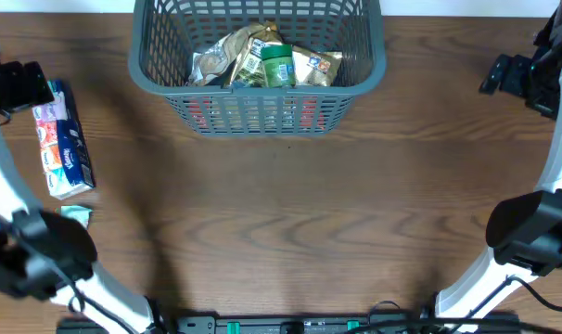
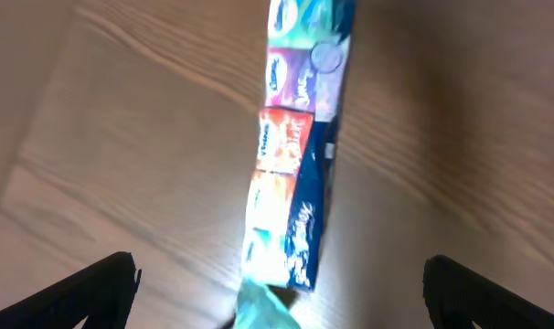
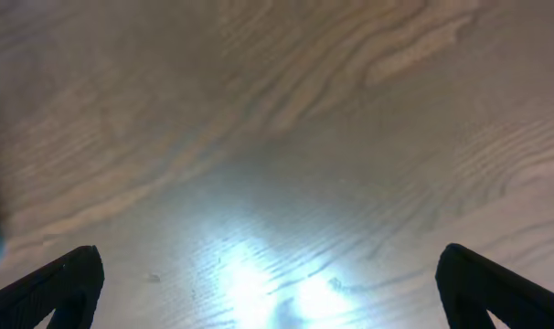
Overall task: Pack container
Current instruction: 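Move the left gripper to the blue Kleenex tissue pack and grasp it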
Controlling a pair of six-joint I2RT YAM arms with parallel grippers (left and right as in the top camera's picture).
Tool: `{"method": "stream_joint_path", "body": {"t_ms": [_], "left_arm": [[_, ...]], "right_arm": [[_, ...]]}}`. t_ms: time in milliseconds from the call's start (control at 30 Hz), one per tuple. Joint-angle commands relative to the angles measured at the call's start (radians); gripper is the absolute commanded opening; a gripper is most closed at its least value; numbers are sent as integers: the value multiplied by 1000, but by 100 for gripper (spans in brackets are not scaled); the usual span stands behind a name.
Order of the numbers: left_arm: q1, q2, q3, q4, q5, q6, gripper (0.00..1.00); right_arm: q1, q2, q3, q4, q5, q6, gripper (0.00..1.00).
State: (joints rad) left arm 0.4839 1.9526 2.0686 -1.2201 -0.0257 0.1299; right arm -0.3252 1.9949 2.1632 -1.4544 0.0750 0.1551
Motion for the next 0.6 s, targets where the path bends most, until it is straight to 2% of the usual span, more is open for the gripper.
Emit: {"method": "stream_joint_path", "body": {"t_ms": [0,300,567], "left_arm": [[3,103,-4,18,16,-13,98],[3,308,-4,56,22,-11,98],[4,386,-9,125,18,-3,98]], "right_arm": [[-7,-3,-6,20,-3,-15,99],[-7,-3,-5,50,1,-16,99],[-8,-3,-6,54,4,-23,99]]}}
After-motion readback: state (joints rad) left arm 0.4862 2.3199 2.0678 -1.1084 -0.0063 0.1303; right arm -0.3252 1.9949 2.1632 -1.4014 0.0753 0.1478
